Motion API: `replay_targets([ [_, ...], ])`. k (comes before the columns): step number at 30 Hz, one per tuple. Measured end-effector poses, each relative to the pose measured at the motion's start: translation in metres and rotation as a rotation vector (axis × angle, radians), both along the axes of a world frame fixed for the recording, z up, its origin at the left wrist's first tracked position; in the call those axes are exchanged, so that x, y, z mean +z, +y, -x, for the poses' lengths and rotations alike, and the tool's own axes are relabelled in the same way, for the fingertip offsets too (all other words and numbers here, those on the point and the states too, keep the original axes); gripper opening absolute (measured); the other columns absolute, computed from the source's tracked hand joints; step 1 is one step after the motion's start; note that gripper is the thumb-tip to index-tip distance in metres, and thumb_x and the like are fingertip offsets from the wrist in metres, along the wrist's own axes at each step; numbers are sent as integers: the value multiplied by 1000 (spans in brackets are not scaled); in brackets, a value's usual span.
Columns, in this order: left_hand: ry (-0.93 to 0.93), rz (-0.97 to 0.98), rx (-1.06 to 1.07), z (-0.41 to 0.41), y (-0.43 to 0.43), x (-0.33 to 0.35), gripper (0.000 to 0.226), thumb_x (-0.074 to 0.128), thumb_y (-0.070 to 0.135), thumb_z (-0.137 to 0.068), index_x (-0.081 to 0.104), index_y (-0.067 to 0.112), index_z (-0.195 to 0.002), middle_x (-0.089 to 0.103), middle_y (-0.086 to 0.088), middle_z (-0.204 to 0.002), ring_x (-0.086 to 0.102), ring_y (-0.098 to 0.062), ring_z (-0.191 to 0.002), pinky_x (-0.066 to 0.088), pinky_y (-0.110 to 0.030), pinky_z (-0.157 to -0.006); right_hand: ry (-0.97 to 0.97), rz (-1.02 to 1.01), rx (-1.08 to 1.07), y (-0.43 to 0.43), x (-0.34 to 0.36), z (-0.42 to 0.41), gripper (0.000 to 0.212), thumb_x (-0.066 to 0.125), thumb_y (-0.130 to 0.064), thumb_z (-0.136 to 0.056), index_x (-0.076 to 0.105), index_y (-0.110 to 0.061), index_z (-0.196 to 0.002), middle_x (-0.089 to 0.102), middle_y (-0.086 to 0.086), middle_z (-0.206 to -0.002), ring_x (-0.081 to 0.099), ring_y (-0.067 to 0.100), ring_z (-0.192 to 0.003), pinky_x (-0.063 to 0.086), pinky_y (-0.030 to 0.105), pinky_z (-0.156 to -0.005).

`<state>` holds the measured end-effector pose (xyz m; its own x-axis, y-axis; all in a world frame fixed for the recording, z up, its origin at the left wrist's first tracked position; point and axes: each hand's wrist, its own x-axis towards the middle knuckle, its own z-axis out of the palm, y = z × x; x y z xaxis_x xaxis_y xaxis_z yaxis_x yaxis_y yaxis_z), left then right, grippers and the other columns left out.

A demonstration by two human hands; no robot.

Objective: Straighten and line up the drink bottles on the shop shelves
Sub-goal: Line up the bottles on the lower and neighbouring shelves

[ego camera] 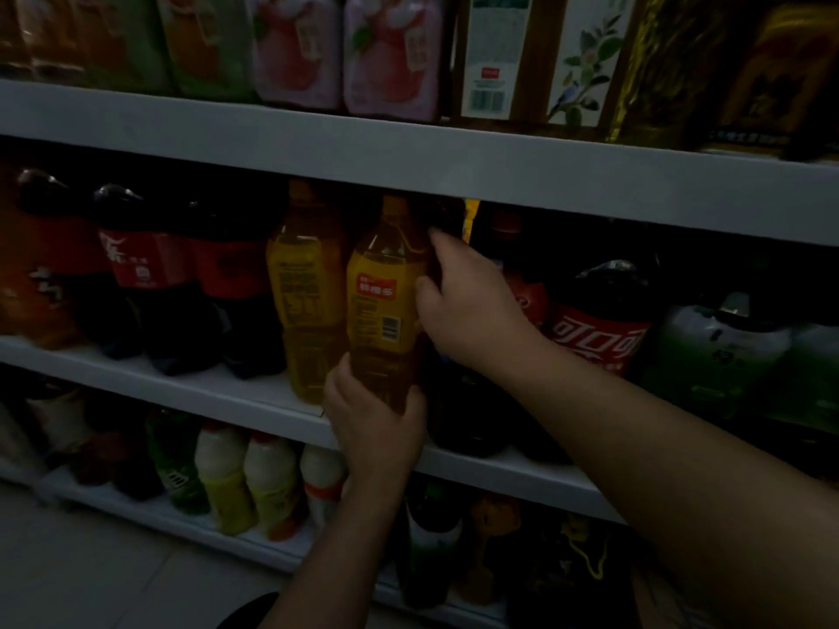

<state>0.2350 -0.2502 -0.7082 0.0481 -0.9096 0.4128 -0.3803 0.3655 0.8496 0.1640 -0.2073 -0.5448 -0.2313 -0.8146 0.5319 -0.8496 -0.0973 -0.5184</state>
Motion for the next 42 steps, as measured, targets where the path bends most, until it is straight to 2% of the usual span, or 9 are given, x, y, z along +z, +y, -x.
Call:
replay_targets([
  [4, -128, -44, -7, 11, 1, -9, 106, 73, 26, -73, 3, 8, -151, 16, -18, -151, 21, -38, -135, 20, -51, -109, -242, -215, -43, -28, 12, -10, 25, 49, -22, -91, 42, -18, -115, 58, 8, -105, 63, 27, -89, 57, 43, -74],
  [9, -140, 57, 54, 0, -9, -21, 111, 84, 28, -67, 13, 15, -152, 29, -21, -137, 35, -36, -119, 35, -49, -99, -466, -313, -43, -40, 20, -19, 25, 44, -12, -93, 41, -14, -117, 61, 15, -94, 69, 27, -56, 55, 33, -45],
  [13, -207, 119, 14, -15, -18, -29, 111, 81, 39, -67, 12, 18, -152, 37, -15, -128, 39, -32, -113, 43, -43, -91, -405, -336, -66, -38, 22, -18, 21, 46, -13, -93, 42, -14, -113, 54, 18, -108, 67, 23, -53, 52, 30, -41],
  [16, -232, 111, 16, -19, -21, -30, 112, 77, 47, -68, 9, 17, -152, 36, -15, -131, 39, -31, -116, 44, -44, -92, -345, -339, -85, -37, 23, -19, 27, 50, -20, -93, 43, -14, -118, 49, 15, -116, 66, 29, -70, 52, 28, -41],
  [24, -234, 92, 1, -21, -21, -29, 109, 78, 46, -67, 17, 9, -150, 37, -17, -134, 39, -33, -120, 43, -45, -95, -487, -372, -65, -43, 36, -23, 17, 59, -22, -92, 47, -17, -80, 59, 9, -86, 63, 23, -64, 54, 28, -44],
  [31, -178, 45, -148, -32, -26, -31, 96, 73, 39, -77, 18, 11, -151, 31, -13, -150, 31, -29, -136, 32, -37, -105, -192, -413, -116, -45, 39, -23, 20, 52, -11, -92, 49, -11, -73, 67, 17, -85, 68, 27, -64, 60, 39, -60],
  [37, -363, 189, -71, -40, -20, -29, 92, 69, 50, -74, 33, 6, -145, 39, -20, -142, 43, -36, -125, 44, -44, -96, -306, -399, -136, -43, 37, -16, 16, 55, -15, -90, 50, -9, -77, 62, 14, -79, 66, 24, -60, 57, 47, -63],
  [39, -386, 127, -63, -37, -15, -29, 103, 65, 64, -71, 21, 14, -149, 33, -14, -142, 37, -31, -126, 42, -42, -98, -377, -421, -131, -45, 38, -18, 12, 56, -13, -90, 52, -8, -80, 62, 16, -86, 67, 27, -62, 59, 42, -52],
  [42, -330, 72, -115, -36, -18, -32, 100, 67, 56, -78, 8, 21, -152, 32, -10, -139, 38, -28, -124, 44, -37, -92, -473, -473, -108, -47, 40, -21, 9, 60, -10, -89, 52, -8, -85, 60, 18, -95, 66, 30, -73, 55, 31, -47],
])
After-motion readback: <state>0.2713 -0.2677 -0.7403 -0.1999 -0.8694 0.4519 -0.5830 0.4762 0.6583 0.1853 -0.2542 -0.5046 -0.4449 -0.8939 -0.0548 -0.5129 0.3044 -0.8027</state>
